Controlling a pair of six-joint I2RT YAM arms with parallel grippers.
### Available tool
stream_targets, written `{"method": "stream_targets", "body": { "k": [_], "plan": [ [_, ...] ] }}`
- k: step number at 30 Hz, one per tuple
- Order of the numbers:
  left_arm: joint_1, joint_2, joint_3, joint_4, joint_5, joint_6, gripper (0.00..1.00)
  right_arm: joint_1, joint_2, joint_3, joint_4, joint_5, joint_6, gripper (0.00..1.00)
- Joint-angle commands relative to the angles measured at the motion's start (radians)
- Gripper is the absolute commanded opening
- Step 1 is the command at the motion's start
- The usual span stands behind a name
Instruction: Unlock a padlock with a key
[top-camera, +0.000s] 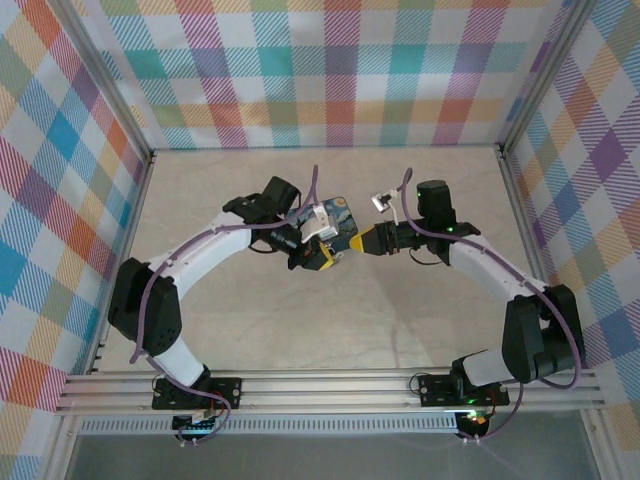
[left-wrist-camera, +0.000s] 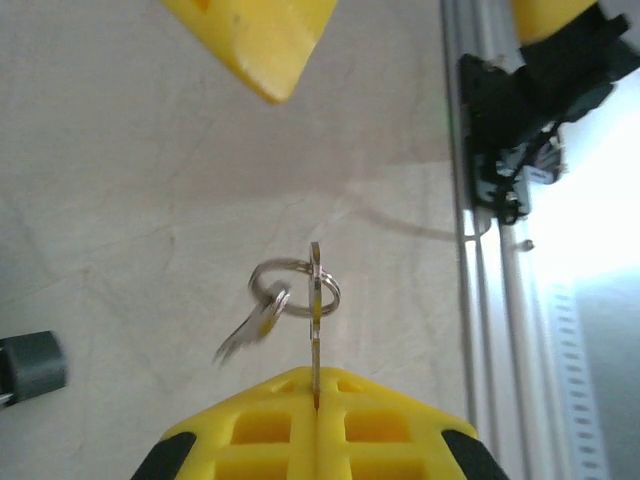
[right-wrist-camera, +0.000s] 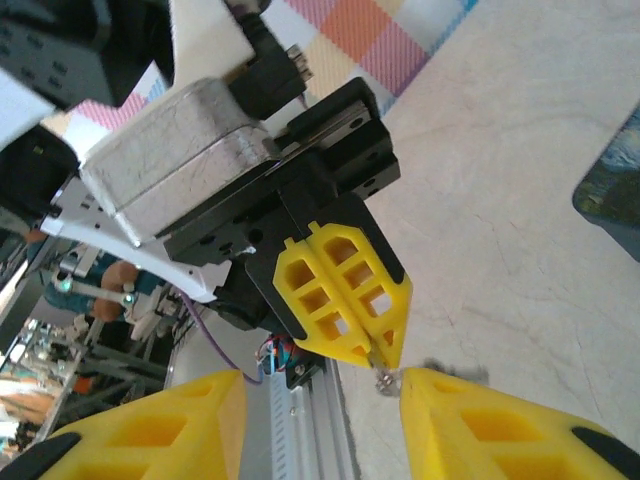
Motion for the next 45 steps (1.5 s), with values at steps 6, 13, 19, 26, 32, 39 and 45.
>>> {"method": "stream_targets", "body": {
  "k": [6,13,19,26,32,39,45],
  "plan": [
    [0.009,0.025,0.039,-0.107,0.108,0.031,0.0,0.025,0.073,0.035,-0.064,-0.071,-0.198,0.39],
    [0.014,0.027,0.05,-0.111,0.101,0.032,0.0,0.069,0.121,0.059,-0.067,-0.047,-0.211,0.36],
    [0.023,0.023,0.045,-0.116,0.097,0.035,0.0,0.086,0.139,0.061,-0.049,-0.053,-0.201,0.27],
    [0.033,0.019,0.046,-0.12,0.102,0.035,0.0,0.106,0.153,0.064,-0.079,-0.049,-0.212,0.21],
    [0.045,0.009,0.036,-0.113,0.112,0.035,0.0,0.108,0.148,0.046,-0.064,-0.053,-0.215,0.11],
    [0.055,0.003,0.031,-0.112,0.121,0.031,0.0,0.118,0.145,0.041,-0.093,-0.101,-0.232,0.1],
    [0.058,0.009,0.037,-0.11,0.124,0.028,0.0,0.138,0.149,0.029,-0.115,-0.089,-0.247,0.01]
  ]
}}
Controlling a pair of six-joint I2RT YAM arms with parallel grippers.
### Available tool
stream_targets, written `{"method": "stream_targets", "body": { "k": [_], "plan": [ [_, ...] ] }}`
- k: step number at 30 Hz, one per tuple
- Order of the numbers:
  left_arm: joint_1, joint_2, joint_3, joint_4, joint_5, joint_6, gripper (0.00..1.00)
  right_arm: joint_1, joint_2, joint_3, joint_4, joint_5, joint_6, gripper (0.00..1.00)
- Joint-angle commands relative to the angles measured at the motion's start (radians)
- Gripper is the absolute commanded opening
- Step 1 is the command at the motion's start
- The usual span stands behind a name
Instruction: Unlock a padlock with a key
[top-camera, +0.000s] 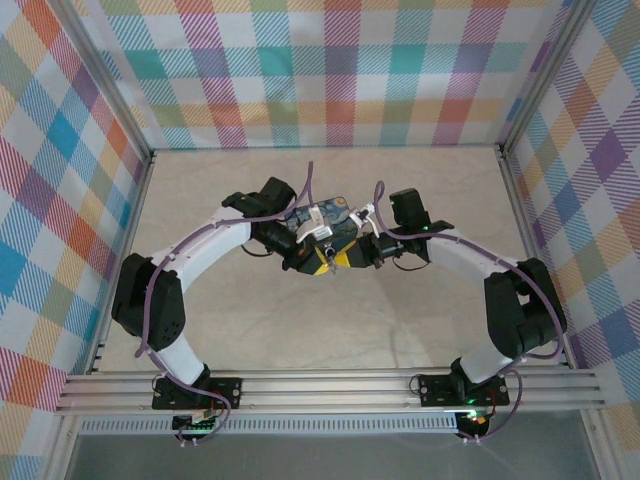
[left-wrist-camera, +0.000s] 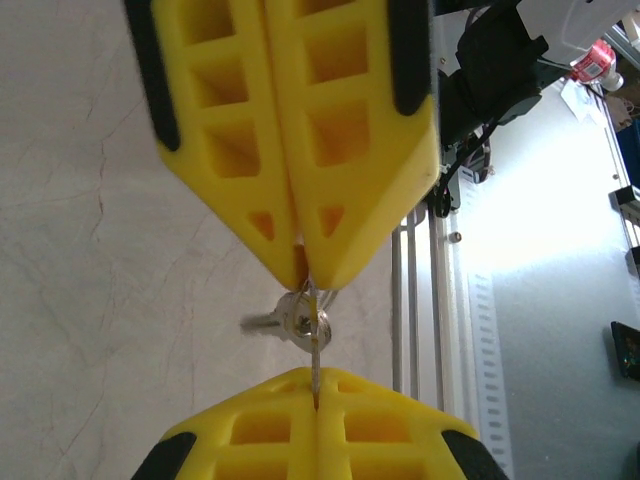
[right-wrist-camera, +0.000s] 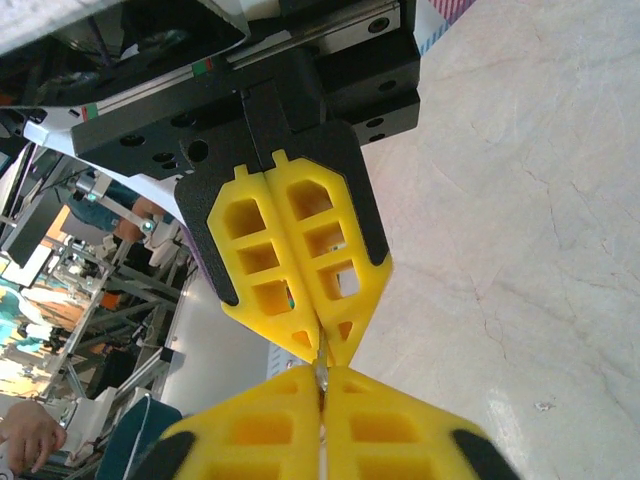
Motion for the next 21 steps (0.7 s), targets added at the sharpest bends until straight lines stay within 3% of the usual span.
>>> {"method": "stream_targets", "body": {
  "k": [1,4,9,12,17,21],
  "plan": [
    [0.022,-0.016,0.022,0.026,0.034,0.009,0.0,0.029,-0.001,-0.01,-0.036,-0.046,-0.037,0.0],
    [0.026,-0.014,0.025,0.043,0.011,-0.025,0.0,0.029,-0.011,-0.018,-0.039,-0.039,-0.033,0.0],
    [0.032,-0.012,0.014,0.079,-0.039,-0.111,0.22,0.016,-0.026,-0.067,0.023,0.022,0.068,0.0],
    [0.051,0.003,0.028,0.064,-0.046,-0.17,0.21,-0.021,-0.067,-0.15,0.151,0.069,0.184,0.0],
    [0.07,-0.054,-0.02,0.122,-0.043,-0.206,0.24,-0.067,-0.121,-0.223,0.213,0.16,0.273,0.0],
    [0.071,-0.117,-0.014,0.223,-0.136,-0.386,0.24,-0.079,-0.137,-0.252,0.27,0.196,0.361,0.0]
  ]
}}
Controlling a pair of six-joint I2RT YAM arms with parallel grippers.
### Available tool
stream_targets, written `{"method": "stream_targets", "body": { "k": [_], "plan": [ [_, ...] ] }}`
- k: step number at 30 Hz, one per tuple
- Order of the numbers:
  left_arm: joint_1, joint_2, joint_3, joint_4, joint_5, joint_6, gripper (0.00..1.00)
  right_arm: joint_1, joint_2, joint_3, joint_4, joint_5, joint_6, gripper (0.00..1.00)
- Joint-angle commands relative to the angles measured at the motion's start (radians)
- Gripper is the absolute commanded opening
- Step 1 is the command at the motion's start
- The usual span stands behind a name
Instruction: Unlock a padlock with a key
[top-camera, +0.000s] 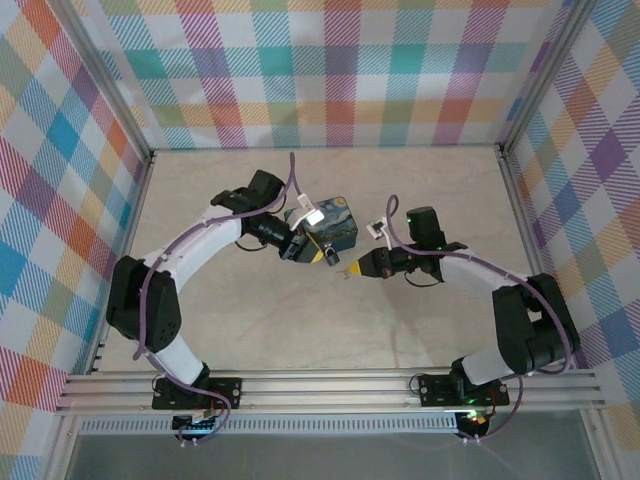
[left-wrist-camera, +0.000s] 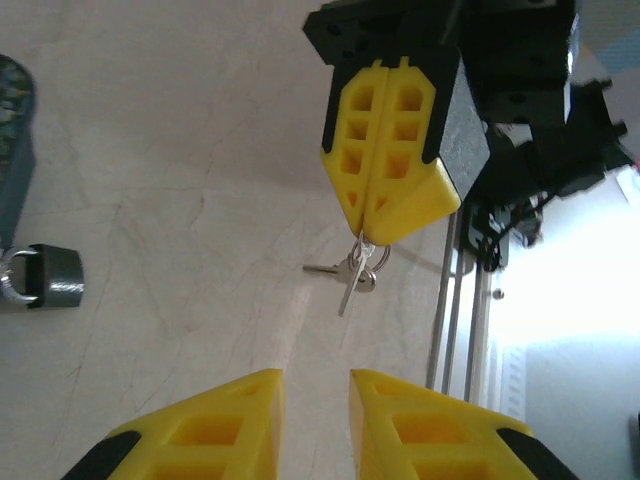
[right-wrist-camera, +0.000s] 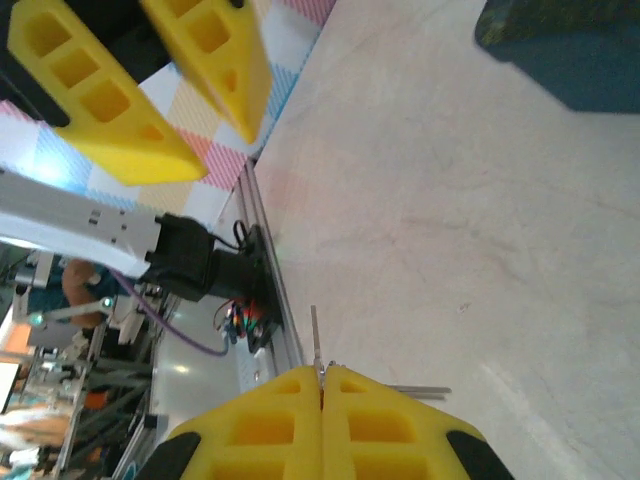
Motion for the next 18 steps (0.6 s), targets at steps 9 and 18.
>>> {"method": "stream_targets", "body": {
  "k": [9,18],
  "plan": [
    [0.0,0.012,0.379,-0.125,-1.01,-0.704,0.37,-0.011,-0.046,0.003,0.095,0.243,0.26,0.0],
    [-0.102,-0.084,0.1,0.02,-1.125,-1.008,0.55,-0.013,-0.103,-0.04,0.144,0.408,0.365,0.0]
  ]
}}
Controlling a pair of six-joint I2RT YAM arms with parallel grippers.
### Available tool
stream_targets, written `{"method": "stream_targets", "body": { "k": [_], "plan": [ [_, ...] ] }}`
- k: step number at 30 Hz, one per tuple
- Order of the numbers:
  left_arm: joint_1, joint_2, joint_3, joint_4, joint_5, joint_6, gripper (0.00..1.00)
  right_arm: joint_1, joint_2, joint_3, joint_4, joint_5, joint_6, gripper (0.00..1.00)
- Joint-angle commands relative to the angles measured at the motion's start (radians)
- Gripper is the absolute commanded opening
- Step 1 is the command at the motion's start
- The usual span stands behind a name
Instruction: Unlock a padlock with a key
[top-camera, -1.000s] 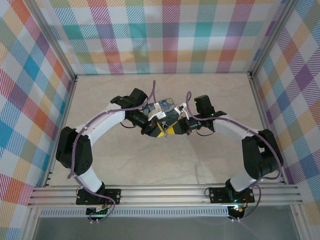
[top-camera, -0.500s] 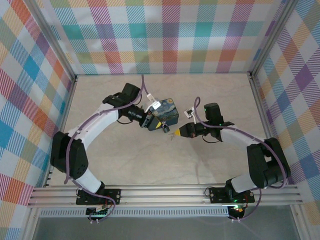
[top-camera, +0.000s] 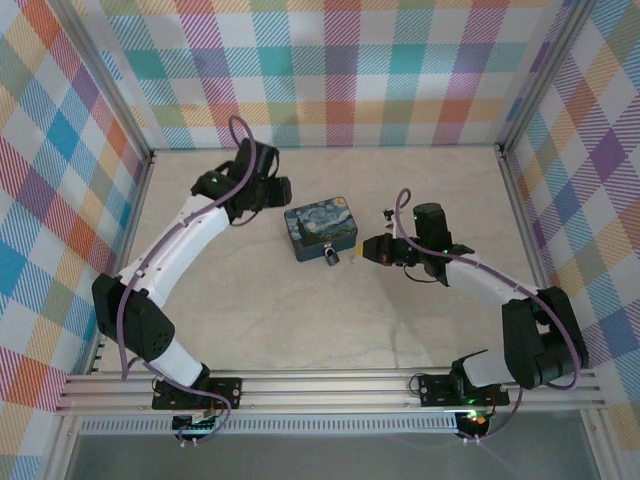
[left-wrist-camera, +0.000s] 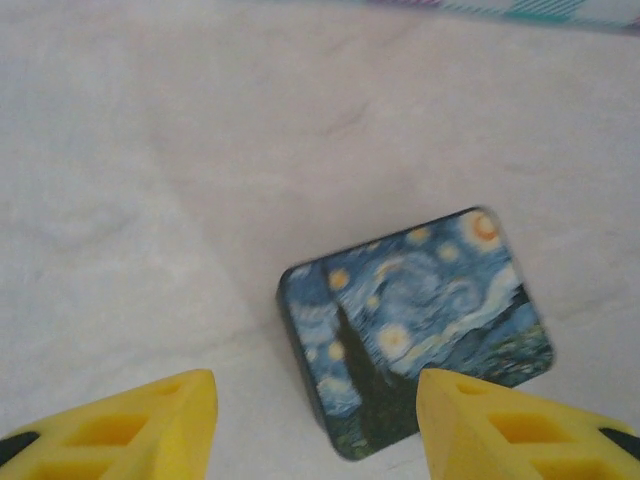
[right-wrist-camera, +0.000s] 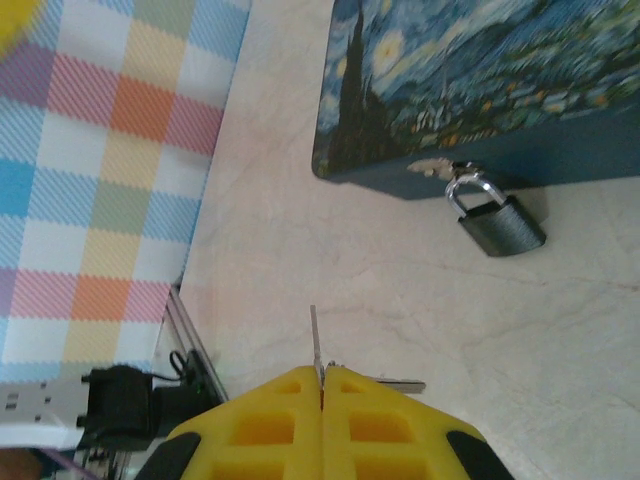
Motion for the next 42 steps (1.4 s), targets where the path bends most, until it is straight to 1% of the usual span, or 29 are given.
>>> {"method": "stream_targets", "body": {
  "k": [1,3,6,8,12,15,17,19,22,23,29,33,38,42],
  "plan": [
    [-0.084,-0.024,-0.124,0.043,-0.09,-0.214,0.55,-0.01,-0.02,-0.039,0.068,0.08,0.062,0.0],
    [-0.147,0.001,-0.177,0.074,-0.118,-0.285,0.56,-0.028,-0.01,-0.08,0.126,0.075,0.1,0.0],
    [-0.214,0.05,-0.219,0.135,-0.119,-0.378,0.56,-0.067,0.008,-0.126,0.186,0.066,0.13,0.0],
    [-0.261,0.094,-0.21,0.145,-0.136,-0.423,0.56,-0.089,0.006,-0.144,0.197,0.068,0.135,0.0],
    [-0.354,0.178,-0.17,0.136,-0.234,-0.519,0.57,-0.12,-0.01,-0.147,0.131,0.082,0.105,0.0],
    [-0.393,0.24,-0.152,0.156,-0.28,-0.585,0.57,-0.151,-0.021,-0.147,0.092,0.103,0.099,0.0],
    [-0.413,0.289,-0.126,0.16,-0.321,-0.596,0.57,-0.175,-0.024,-0.134,0.009,0.163,0.104,0.0],
    [-0.418,0.339,-0.094,0.151,-0.332,-0.618,0.58,-0.201,-0.026,-0.135,-0.025,0.18,0.111,0.0],
    [-0.419,0.409,-0.063,0.19,-0.309,-0.632,0.58,-0.222,-0.049,-0.167,-0.003,0.178,0.13,0.0],
    [-0.419,0.431,-0.052,0.213,-0.305,-0.625,0.58,-0.222,-0.054,-0.17,-0.001,0.175,0.131,0.0],
    [-0.42,0.531,0.026,0.165,-0.368,-0.631,0.58,-0.222,-0.055,-0.162,-0.006,0.12,0.127,0.0],
    [-0.414,0.57,0.039,0.165,-0.353,-0.642,0.57,-0.222,-0.062,-0.152,-0.027,0.112,0.106,0.0],
    [-0.401,0.604,0.05,0.161,-0.342,-0.656,0.54,-0.222,-0.059,-0.131,-0.057,0.104,0.086,0.0],
    [-0.385,0.607,0.05,0.162,-0.343,-0.647,0.47,-0.222,-0.054,-0.117,-0.084,0.09,0.065,0.0]
  ]
}}
